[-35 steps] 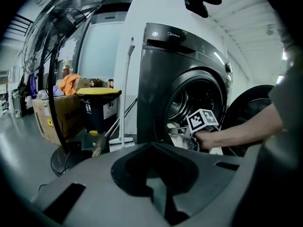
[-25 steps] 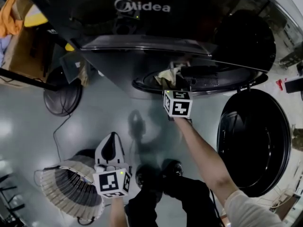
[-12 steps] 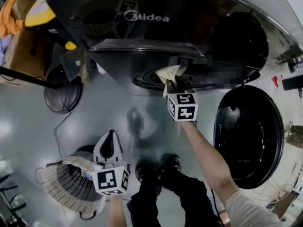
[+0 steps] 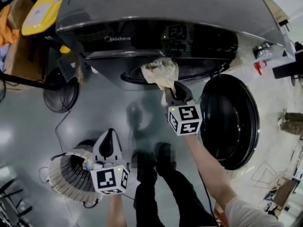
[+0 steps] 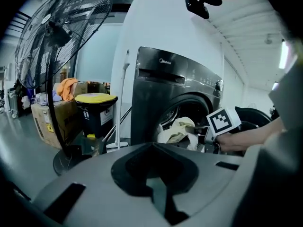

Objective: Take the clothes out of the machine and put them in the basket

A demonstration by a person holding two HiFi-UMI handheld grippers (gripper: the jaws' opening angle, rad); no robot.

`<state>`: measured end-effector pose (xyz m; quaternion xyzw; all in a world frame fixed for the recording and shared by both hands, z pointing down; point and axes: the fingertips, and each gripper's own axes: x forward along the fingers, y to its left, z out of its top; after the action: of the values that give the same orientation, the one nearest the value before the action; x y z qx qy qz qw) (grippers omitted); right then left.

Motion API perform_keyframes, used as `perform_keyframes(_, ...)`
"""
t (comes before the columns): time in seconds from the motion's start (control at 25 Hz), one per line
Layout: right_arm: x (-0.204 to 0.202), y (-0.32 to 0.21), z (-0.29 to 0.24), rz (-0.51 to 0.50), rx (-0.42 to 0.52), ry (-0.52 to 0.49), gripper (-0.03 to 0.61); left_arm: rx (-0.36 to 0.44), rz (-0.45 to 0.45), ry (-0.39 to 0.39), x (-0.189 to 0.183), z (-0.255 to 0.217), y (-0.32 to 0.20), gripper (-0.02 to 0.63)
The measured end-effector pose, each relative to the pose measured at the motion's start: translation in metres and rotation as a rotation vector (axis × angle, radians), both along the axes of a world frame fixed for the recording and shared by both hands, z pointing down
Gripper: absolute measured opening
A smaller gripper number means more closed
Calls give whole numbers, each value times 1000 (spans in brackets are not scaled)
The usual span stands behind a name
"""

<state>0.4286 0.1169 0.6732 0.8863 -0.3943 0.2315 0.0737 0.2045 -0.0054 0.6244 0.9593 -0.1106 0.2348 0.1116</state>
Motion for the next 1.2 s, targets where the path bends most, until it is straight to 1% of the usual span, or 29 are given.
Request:
perform_keyframes(0.16,-18,19,-49,-2,20,11,60,3,5,6,-7,-37,11,17)
perform_keyframes(0.28,-27,31,-91,-12,33,46,60,12,5,14,-11,-65,15,17)
perform_keyframes(0.56,-48,44,-197,-49,73,91,60,21,-43,40,-21,-143,9,17)
perform_keyframes(0.84,-53,66,-313,-54,139,124,60,46,-88,94,-25,-235,13,17)
perform_keyframes(0.92,-63,70,-344,-74,157,125,60,61,-97,104,-31,-258,15,17)
perform_keyframes(1.04,-88,73,-391,-121,185,137,60,71,-119,110,-45,-287,16,17)
perform_keyframes(1.2,-128,63,-449,-229,200,181,60,77,-189,118,-73,-321,10,17)
